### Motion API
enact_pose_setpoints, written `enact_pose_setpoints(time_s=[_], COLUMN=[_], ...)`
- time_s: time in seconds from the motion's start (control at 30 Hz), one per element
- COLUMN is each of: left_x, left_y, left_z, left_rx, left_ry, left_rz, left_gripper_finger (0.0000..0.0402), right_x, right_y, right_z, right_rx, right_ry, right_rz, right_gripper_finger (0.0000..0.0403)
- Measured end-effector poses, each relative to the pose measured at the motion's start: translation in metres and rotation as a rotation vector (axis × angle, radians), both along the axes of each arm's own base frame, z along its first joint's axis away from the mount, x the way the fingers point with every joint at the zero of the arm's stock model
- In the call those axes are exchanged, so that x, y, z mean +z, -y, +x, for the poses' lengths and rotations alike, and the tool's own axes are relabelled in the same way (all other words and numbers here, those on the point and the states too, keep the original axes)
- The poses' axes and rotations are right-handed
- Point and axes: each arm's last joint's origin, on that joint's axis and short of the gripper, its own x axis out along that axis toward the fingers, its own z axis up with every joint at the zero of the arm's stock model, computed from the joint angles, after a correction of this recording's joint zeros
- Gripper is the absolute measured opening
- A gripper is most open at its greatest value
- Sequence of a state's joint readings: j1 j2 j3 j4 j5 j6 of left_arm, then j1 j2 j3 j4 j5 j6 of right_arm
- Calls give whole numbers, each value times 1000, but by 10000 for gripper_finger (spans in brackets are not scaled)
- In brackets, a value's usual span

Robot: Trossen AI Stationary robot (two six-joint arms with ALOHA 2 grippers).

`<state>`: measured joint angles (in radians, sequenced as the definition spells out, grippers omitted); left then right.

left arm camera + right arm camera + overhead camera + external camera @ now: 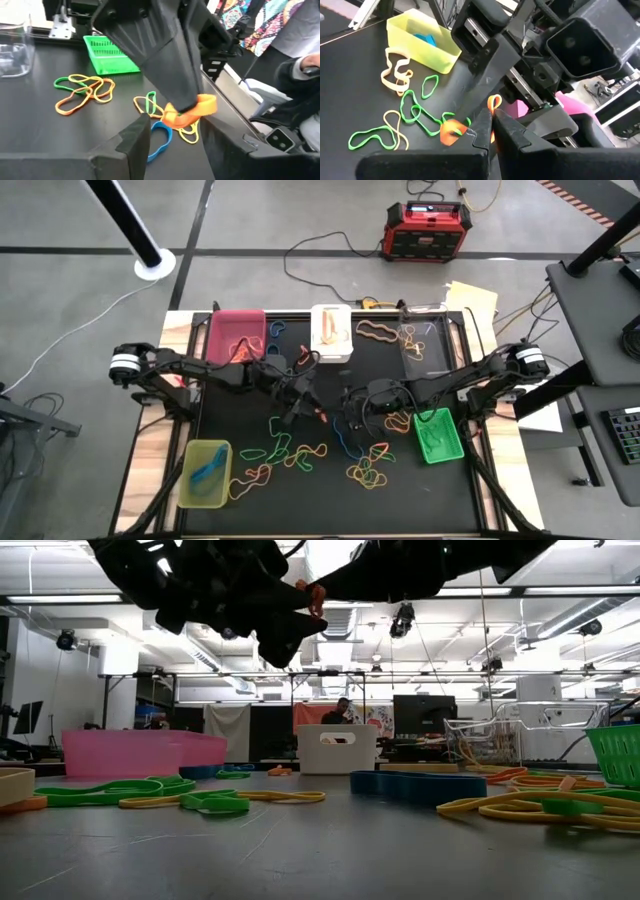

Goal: Sort rubber bands into baskets
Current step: Put the orange rubber band into the pink bin

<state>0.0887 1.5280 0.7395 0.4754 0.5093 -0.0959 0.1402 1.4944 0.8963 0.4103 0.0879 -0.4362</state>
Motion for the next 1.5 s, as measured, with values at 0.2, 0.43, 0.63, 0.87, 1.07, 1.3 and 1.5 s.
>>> enact_pose_setpoints(time_s=[0.2, 0.43, 0.63, 0.87, 1.07, 1.3, 1.5], left_x=[0, 0, -2, -6, -3, 28, 28], left_y=[-1, -2, -2, -8, -29, -77, -126], left_z=[0, 0, 0, -5, -27, -89, -123], left_rx=[36, 45, 62, 139, 391, 1237, 1238], left_ry=[2, 3, -19, -103, -331, -831, -1018], left_rz=[18, 21, 26, 30, 93, 535, 401], left_gripper_finger=[101, 8, 1, 0, 0, 0, 1], right_x=[0, -1, 0, 2, 3, 4, 4], right_y=[0, 0, 3, 12, 25, 27, 27], right_z=[0, 0, 0, 0, -1, -1, -1], right_rx=[10, 14, -19, -83, -259, -295, -299], right_ry=[-2, -8, -11, -5, 17, 25, 26], right_rz=[-25, -26, 49, 165, 196, 199, 216], right_gripper_finger=[9, 9, 15, 75, 131, 159, 164])
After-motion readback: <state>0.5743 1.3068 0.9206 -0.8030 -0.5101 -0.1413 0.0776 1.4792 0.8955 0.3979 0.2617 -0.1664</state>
